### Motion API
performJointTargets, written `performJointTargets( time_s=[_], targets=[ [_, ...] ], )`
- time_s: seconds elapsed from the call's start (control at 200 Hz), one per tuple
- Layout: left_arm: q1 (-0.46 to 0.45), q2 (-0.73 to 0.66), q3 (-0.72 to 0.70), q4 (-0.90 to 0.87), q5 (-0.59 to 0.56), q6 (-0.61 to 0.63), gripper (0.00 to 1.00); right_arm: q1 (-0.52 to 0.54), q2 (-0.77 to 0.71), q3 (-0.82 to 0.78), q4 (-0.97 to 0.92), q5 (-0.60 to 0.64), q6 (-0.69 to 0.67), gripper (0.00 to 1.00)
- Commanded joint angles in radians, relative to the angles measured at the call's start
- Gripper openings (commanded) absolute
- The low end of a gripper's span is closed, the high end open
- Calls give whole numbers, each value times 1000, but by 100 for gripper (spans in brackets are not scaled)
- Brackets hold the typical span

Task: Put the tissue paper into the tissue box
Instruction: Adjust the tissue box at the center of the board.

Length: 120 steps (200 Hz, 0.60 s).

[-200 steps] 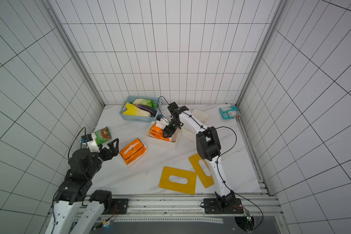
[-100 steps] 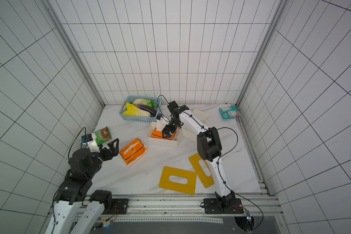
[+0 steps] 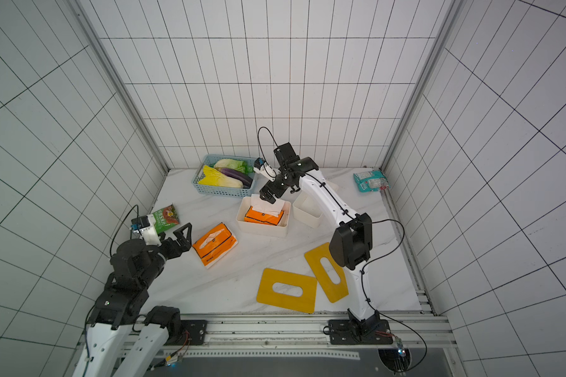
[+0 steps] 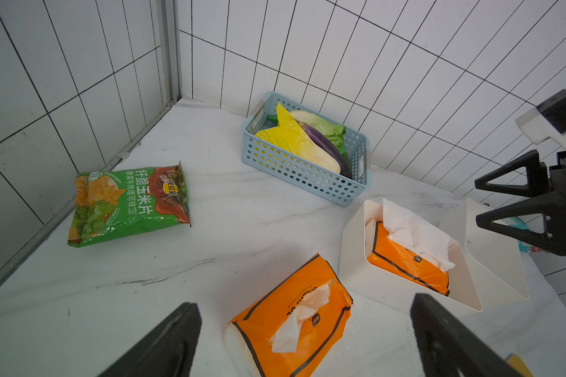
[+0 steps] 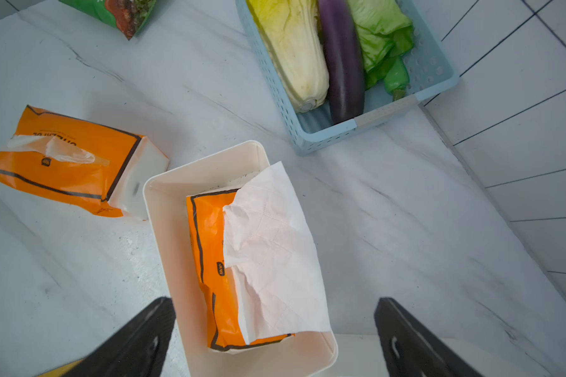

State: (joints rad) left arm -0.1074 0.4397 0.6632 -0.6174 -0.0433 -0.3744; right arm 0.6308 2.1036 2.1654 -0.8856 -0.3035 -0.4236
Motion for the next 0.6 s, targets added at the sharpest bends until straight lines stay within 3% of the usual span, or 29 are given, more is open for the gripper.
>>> performJointTargets(
  time_s=[0.0,0.17,0.595],
  targets=[
    [5,1,-8,15,10,7,99,15,45,-1,108,136,77,99],
    [5,2,-8,15,10,8,98,29,70,-57,208,299,71,99],
    [5,-2,-8,15,10,8,98,89,101,-248,341,410,44,99]
  ],
)
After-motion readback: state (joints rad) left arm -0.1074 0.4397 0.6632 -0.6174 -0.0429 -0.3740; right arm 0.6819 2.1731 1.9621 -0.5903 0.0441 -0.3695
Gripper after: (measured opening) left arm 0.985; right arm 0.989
